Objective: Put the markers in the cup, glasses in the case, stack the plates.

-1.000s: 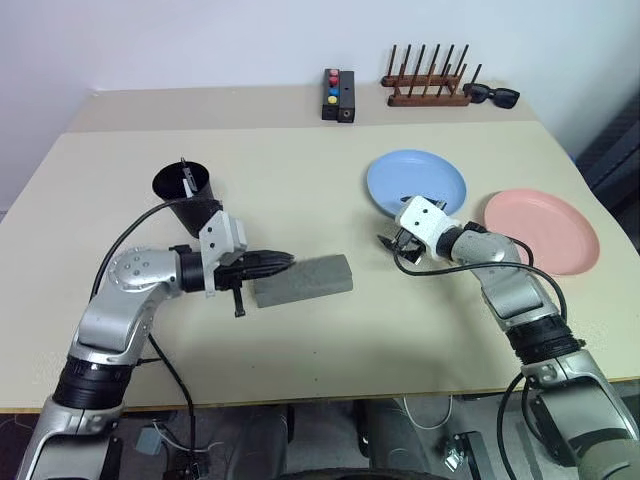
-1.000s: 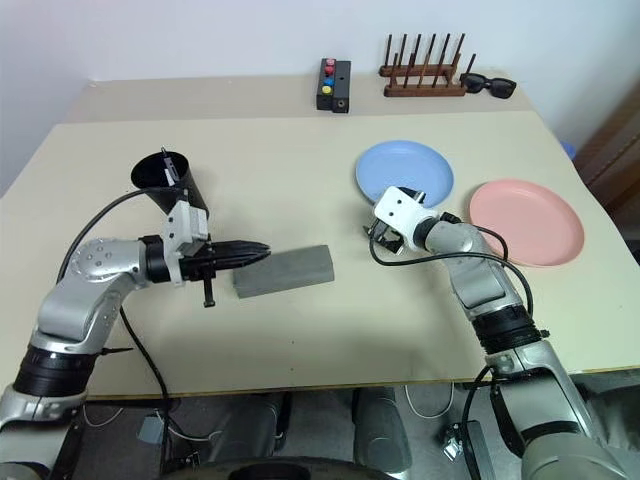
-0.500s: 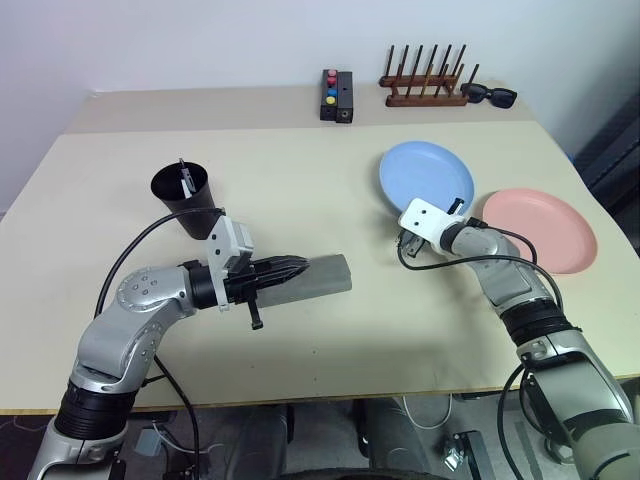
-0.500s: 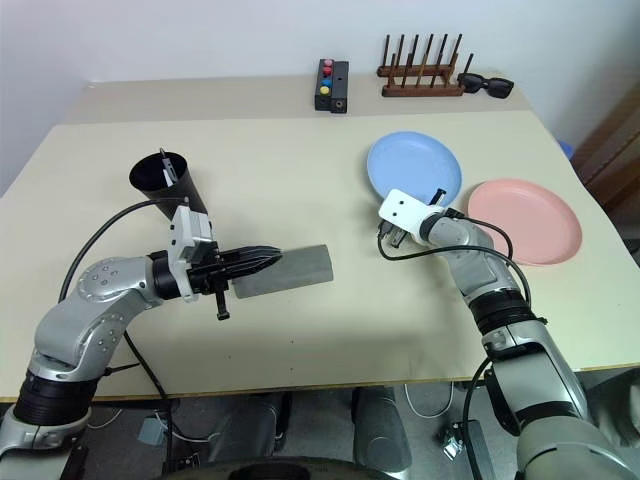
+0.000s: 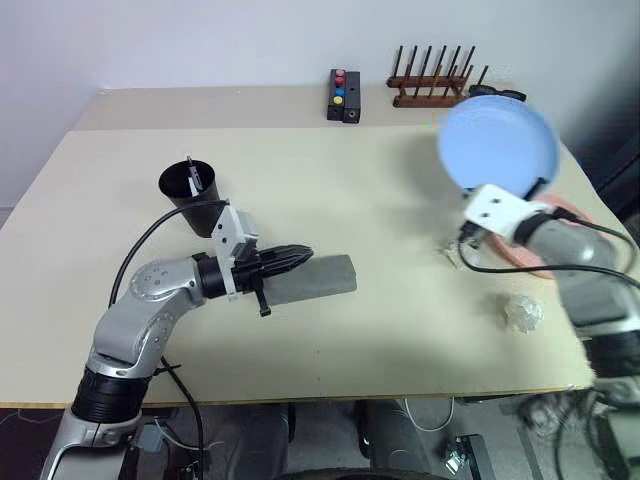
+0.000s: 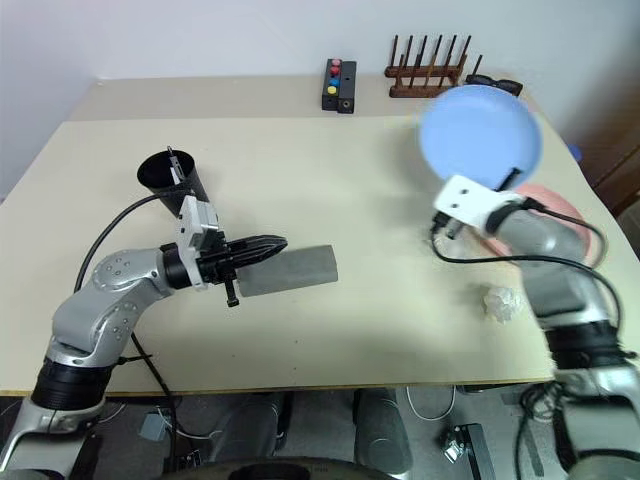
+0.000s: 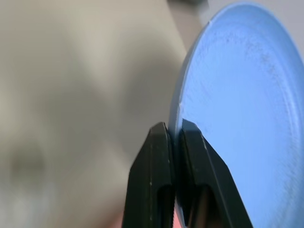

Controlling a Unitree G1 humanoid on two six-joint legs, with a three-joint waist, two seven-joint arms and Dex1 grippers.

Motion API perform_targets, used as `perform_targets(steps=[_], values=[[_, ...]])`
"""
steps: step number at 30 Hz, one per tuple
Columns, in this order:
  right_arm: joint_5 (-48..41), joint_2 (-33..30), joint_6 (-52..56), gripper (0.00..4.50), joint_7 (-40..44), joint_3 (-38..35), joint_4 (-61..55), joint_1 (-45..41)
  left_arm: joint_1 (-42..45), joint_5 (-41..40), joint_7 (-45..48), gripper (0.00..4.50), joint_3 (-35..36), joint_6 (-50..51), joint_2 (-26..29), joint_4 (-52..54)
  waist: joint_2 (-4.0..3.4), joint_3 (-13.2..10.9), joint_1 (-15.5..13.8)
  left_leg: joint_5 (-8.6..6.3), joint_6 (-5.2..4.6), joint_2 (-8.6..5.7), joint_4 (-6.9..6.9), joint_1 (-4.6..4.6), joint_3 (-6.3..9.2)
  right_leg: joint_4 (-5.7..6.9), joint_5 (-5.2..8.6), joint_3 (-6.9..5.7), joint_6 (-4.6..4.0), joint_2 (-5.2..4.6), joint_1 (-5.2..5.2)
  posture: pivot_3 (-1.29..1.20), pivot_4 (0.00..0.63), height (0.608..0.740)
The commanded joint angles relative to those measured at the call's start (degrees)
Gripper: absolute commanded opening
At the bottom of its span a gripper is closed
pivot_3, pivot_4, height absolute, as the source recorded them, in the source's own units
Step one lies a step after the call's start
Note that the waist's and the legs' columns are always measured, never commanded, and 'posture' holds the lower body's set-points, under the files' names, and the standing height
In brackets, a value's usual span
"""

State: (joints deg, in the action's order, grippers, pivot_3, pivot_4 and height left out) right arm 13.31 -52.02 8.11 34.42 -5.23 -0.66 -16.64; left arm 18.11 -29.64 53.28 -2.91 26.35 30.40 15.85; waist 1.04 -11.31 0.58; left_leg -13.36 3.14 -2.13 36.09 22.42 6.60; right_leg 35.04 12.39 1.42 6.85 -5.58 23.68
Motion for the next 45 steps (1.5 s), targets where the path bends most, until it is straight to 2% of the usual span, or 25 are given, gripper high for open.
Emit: perform_targets(steps=[1,4,8,11,15,18,25,31,39,42,45], values=[[-3.39,-3.48,2.65,0.02,4.29,-8.41,-7.18,7.85,2.25,0.9,1.92,0.12,-1.65,-2.52,-0.94,-1.64,0.0,0.0,0.25,0.0,0.0,0.01,0.0,-0.02,0.0,0.0,0.0,0.0,0.0,0.0,-0.01,0.0,0.15,0.739],[-4.53,-3.98,4.01,0.02,5.61,-12.13,-9.56,14.36,3.59,1.39,3.01,0.12,-2.67,-3.3,-1.94,-3.46,-0.03,0.02,0.6,-0.01,-0.02,0.06,0.0,-0.07,-0.05,0.02,0.01,0.0,0.0,0.01,-0.02,0.0,0.15,0.739],[-5.0,-2.09,4.79,0.02,4.07,-12.69,-8.92,17.32,4.6,1.8,3.87,0.12,-3.77,-3.94,-3.07,-4.72,-0.07,0.03,0.53,-0.01,-0.02,0.06,0.04,-0.09,-0.1,0.04,0.0,0.03,-0.01,0.01,-0.01,0.0,0.15,0.739],[-4.82,-0.88,4.59,1.05,2.38,-11.81,-7.6,16.82,4.57,1.91,3.84,0.12,-3.8,-4.04,-3.41,-4.71,-0.06,0.03,0.25,-0.01,-0.02,0.05,0.06,-0.06,-0.09,0.04,0.0,0.02,-0.01,0.01,-0.02,0.0,0.15,0.739],[-4.61,-0.97,3.29,2.98,1.54,-11.64,-7.26,16.17,3.84,1.56,3.45,0.12,-3.45,-3.59,-3.29,-4.12,-0.07,0.03,0.12,-0.01,-0.02,0.04,0.06,-0.04,-0.08,0.02,0.0,0.03,-0.01,0.0,-0.02,0.0,0.15,0.739],[-5.89,-0.93,2.31,2.98,1.95,-12.17,-7.54,15.61,3.32,1.5,3.2,0.12,-3.33,-3.42,-3.16,-3.85,-0.07,0.03,0.2,-0.01,-0.01,0.04,0.05,-0.05,-0.08,0.02,0.0,0.03,-0.01,-0.01,-0.02,0.0,0.15,0.739],[-18.76,3.87,7.31,2.98,7.86,-11.46,-14.83,14.17,3.38,1.66,2.55,0.12,-3.37,-3.76,-3.37,-4.03,-0.06,0.03,0.14,-0.01,-0.01,0.04,0.05,-0.05,-0.05,0.02,0.0,0.02,0.0,0.0,-0.03,0.0,0.15,0.739],[-18.89,10.32,9.66,2.98,5.32,-4.78,-11.06,10.32,3.05,1.39,2.05,0.12,-2.99,-3.62,-3.33,-3.6,-0.05,0.02,0.2,-0.01,-0.01,0.04,0.05,-0.06,-0.03,0.01,0.02,0.01,0.01,0.0,-0.05,0.0,0.15,0.739],[-14.72,12.46,7.22,2.98,0.73,-0.84,-1.5,7.01,1.9,1.03,0.7,0.12,-2.55,-3.26,-3.08,-2.09,-0.06,0.02,0.11,-0.01,-0.01,0.03,0.05,-0.04,-0.04,-0.01,0.0,0.02,-0.02,0.0,-0.04,0.0,0.15,0.739],[-13.83,12.34,6.47,2.19,-0.51,-0.79,0.14,6.5,0.72,1.64,1.18,0.12,-2.7,-4.92,-3.25,-3.22,-0.07,0.02,0.13,-0.01,-0.01,0.03,0.03,-0.05,-0.03,0.0,0.0,0.02,-0.02,0.0,-0.03,0.0,0.15,0.739],[-14.03,12.02,6.01,0.73,-0.58,-1.07,0.07,6.56,-0.23,2.39,1.98,0.12,-2.97,-7.11,-3.52,-5.14,-0.07,0.02,0.22,-0.01,-0.01,0.03,0.02,-0.06,-0.04,0.0,0.0,0.02,-0.02,0.0,-0.03,0.0,0.15,0.739]])
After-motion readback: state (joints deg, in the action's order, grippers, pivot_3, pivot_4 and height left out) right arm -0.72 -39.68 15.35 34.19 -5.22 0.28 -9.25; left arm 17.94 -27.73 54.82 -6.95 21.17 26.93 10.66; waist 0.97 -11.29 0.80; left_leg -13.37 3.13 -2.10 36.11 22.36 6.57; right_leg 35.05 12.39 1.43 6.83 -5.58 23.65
